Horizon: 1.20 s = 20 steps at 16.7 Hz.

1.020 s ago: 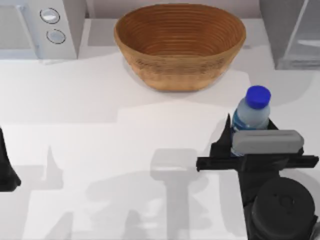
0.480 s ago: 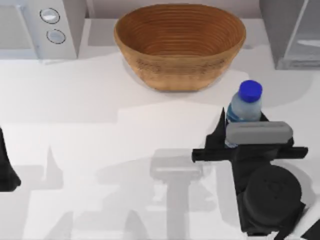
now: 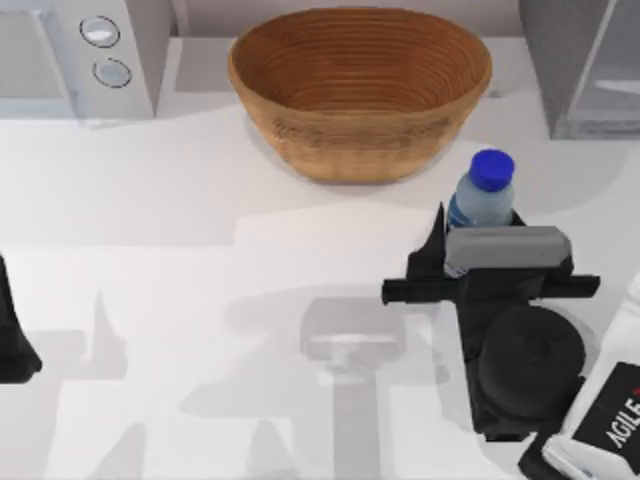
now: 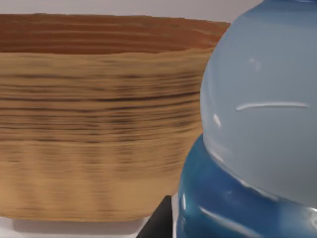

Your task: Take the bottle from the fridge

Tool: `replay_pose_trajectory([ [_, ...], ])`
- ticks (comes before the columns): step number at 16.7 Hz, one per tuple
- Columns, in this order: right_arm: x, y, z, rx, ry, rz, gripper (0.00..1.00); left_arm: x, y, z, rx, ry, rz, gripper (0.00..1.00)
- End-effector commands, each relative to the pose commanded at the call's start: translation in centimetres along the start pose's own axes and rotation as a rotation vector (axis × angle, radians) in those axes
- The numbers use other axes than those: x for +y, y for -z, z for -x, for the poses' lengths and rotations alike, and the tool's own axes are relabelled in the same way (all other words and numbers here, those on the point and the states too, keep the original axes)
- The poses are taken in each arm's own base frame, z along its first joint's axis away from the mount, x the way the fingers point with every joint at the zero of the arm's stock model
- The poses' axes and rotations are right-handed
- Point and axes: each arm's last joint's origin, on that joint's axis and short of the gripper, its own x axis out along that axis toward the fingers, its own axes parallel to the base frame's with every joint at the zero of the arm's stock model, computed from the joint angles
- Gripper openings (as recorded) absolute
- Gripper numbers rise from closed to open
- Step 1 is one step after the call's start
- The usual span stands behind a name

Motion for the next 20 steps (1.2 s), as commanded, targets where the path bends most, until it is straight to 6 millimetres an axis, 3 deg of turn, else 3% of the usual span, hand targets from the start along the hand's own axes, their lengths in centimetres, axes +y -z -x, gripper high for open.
replay_pose_trajectory([
  [1,0.0,0.0,0.0,0.0,0.0,0.0,0.0,0.0,0.0,0.0,0.0,0.0,0.0,1.0],
  [14,0.0,0.0,0.0,0.0,0.0,0.0,0.98,0.0,0.0,0.0,0.0,0.0,0.0,1.0],
  [20,0.0,0.0,0.0,0.0,0.0,0.0,1.0,0.0,0.0,0.0,0.0,0.0,0.0,1.0],
])
